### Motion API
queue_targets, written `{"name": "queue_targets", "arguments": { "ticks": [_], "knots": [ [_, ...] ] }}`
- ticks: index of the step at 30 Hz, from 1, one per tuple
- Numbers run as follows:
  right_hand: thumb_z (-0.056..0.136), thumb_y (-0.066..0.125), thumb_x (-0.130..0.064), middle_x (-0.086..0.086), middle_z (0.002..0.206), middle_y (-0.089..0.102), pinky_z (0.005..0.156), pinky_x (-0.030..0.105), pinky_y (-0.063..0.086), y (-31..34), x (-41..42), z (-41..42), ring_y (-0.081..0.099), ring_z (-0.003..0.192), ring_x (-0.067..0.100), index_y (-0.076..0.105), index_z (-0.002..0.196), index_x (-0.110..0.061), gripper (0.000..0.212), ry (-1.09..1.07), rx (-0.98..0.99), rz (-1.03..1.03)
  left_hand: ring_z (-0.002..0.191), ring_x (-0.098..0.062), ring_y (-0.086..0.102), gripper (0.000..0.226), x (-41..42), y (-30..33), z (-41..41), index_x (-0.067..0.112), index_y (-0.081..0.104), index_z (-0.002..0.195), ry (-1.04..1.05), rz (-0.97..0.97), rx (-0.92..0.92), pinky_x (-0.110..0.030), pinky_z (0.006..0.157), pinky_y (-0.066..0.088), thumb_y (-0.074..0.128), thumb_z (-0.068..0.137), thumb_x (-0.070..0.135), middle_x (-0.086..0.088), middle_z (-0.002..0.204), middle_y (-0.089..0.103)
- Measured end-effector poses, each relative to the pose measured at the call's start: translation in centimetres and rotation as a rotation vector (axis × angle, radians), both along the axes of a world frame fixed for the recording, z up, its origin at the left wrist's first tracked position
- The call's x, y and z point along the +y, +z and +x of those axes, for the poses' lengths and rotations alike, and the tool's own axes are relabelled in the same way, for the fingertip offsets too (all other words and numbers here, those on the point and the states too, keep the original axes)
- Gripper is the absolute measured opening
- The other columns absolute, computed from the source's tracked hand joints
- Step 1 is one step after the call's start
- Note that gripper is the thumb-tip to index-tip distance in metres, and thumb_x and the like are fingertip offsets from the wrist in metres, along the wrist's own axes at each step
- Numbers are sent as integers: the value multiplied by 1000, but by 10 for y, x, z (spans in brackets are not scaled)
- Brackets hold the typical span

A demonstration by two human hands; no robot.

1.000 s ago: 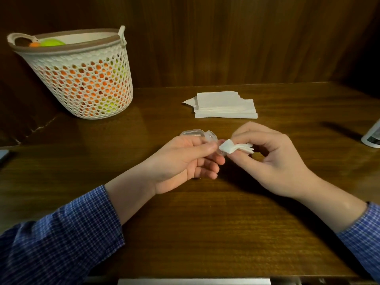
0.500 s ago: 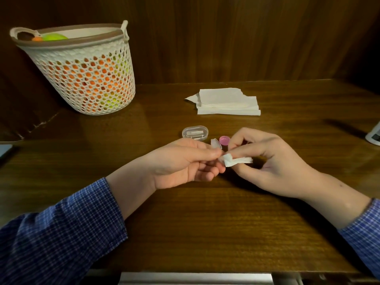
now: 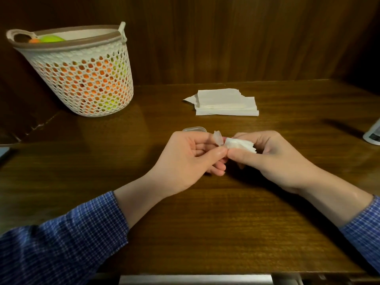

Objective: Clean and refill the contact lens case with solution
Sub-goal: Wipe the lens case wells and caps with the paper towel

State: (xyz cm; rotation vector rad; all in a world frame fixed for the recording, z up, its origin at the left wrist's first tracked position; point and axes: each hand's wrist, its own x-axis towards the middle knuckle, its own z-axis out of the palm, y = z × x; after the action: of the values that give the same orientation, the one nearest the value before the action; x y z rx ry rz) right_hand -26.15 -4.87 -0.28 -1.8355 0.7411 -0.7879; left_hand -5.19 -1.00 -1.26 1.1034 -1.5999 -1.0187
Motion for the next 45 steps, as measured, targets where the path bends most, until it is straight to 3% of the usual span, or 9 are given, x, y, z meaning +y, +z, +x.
{"name": "queue_targets", "arguments": {
  "ticks": [5, 13, 19, 23, 28, 31, 36, 41, 45],
  "knots": [
    [88, 69, -32, 32, 91, 62, 67, 30, 47, 3, 2, 1, 51, 80, 25, 78, 102, 0, 36, 17, -81, 245, 79, -12, 77, 15, 5, -4, -1, 15, 79, 108, 92, -227, -194, -32, 67, 66, 72, 95, 16, 6, 86, 76],
    [84, 70, -26, 11, 68, 53, 60, 24, 45, 6, -1, 3, 47, 68, 16, 82, 86, -10, 20, 31, -172, 551, 84, -10, 71, 29, 6, 0, -2, 2, 72, 125, 141, -712, -539, -26, 70, 60, 72, 97, 8, -6, 97, 77],
    [84, 75, -40, 12, 74, 59, 58, 23, 43, 6, 2, 5, 47, 67, 13, 82, 87, -12, 29, -37, -55, 334, 88, -5, 65, 33, 9, -2, -2, -2, 71, 125, 159, -777, -626, -25, 80, 60, 76, 92, 2, -9, 99, 77],
    [96, 66, -27, 30, 80, 59, 59, 28, 42, 2, 2, 7, 48, 70, 22, 77, 87, -4, 26, -160, -66, 118, 90, -4, 76, 49, 9, 2, -6, 13, 68, 134, 208, -435, -373, -23, 77, 64, 82, 87, 9, 3, 104, 79],
    [98, 66, -20, 3, 83, 66, 69, 29, 48, -1, 0, 3, 62, 78, 17, 77, 84, -15, 18, -184, 33, -306, 89, -17, 76, 32, -5, 17, 0, 11, 70, 128, -20, 414, 213, -28, 75, 62, 69, 96, 14, -7, 102, 79],
    [96, 68, -18, -1, 87, 68, 71, 27, 52, -3, 3, 6, 64, 85, 21, 78, 89, -16, 13, -166, 65, -435, 91, -18, 71, 37, -7, 16, 2, 6, 74, 122, -144, 494, 318, -27, 78, 59, 69, 89, 22, -10, 102, 75],
    [96, 66, -24, -2, 89, 70, 76, 28, 53, -2, 4, 6, 66, 90, 21, 80, 89, -14, 18, -127, 54, -334, 103, -24, 76, 38, -4, 12, 2, 17, 79, 111, -88, 350, 318, -31, 84, 63, 78, 73, 15, -10, 109, 79],
    [96, 67, -35, 22, 92, 69, 71, 35, 48, 1, 1, 4, 56, 80, 33, 79, 92, -2, 34, -33, -94, 143, 102, -11, 76, 39, 2, 8, 1, 21, 76, 117, 87, -129, -73, -23, 83, 61, 82, 83, 4, 3, 109, 79],
    [86, 76, -27, 16, 87, 60, 57, 21, 44, 4, -2, 5, 50, 64, 10, 80, 99, -2, 29, 20, -224, 569, 103, -11, 72, 38, 5, 5, 0, 14, 75, 123, 148, -448, -331, -27, 85, 62, 82, 86, 10, 3, 113, 77]
  ]
}}
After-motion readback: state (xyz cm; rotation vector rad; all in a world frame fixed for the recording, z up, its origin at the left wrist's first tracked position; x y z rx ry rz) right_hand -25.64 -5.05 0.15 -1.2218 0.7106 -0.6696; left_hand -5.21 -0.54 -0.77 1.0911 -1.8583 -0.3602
